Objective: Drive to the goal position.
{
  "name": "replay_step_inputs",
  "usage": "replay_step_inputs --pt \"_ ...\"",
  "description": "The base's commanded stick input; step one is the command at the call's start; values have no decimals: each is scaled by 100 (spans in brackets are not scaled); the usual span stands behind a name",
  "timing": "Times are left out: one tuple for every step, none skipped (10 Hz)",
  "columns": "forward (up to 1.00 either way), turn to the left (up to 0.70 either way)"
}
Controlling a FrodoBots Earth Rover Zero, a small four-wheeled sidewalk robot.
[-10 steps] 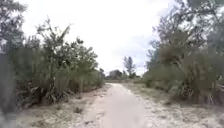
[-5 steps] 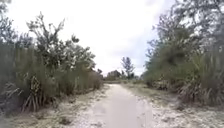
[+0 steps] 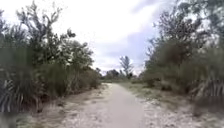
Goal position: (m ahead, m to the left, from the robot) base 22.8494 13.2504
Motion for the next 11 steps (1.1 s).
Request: replay_step_inputs --pt "85 0" --pt "85 0" --pt "85 0" --pt "85 0" --pt "85 0" --pt "85 0" --pt "85 0" --pt "85 0" --pt "85 0" --pt "85 0" --pt "85 0"
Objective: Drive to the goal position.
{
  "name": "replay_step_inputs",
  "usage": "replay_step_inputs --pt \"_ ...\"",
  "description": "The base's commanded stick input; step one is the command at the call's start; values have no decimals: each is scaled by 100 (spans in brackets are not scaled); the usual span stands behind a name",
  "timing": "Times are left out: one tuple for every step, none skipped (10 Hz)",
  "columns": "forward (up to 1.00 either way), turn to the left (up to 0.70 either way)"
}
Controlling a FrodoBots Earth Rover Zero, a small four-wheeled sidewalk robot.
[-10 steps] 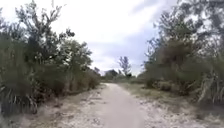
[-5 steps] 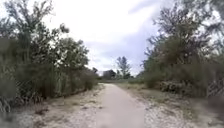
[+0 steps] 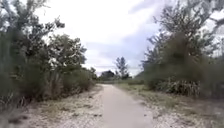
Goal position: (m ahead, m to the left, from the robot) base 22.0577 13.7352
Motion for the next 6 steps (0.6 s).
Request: replay_step_inputs --pt "85 0" --pt "85 0" --pt "85 0" --pt "85 0" --pt "85 0" --pt "85 0"
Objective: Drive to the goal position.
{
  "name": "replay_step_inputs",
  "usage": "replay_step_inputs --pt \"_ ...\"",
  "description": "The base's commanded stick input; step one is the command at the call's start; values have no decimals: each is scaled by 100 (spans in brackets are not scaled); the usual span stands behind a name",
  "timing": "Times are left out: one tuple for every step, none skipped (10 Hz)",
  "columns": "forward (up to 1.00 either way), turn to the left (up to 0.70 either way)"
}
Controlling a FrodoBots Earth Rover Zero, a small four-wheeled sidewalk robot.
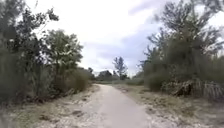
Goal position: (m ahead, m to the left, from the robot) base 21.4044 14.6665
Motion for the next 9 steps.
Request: replay_step_inputs --pt "85 0" --pt "85 0" --pt "85 0" --pt "85 0" --pt "85 0" --pt "85 0" --pt "85 0" --pt "85 0" --pt "85 0"
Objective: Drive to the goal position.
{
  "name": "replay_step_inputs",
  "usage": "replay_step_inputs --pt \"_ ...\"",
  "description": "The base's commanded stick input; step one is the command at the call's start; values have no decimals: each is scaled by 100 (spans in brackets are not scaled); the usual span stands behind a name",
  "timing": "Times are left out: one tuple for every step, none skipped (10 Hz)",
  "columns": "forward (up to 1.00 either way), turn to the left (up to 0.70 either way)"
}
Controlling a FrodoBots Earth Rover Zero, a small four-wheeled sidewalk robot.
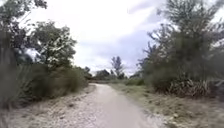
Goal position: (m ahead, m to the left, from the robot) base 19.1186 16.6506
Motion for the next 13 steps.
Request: replay_step_inputs --pt "85 0" --pt "85 0" --pt "85 0" --pt "85 0" --pt "85 0" --pt "85 0" --pt "85 0" --pt "85 0" --pt "85 0" --pt "85 0" --pt "85 0" --pt "85 0" --pt "85 0"
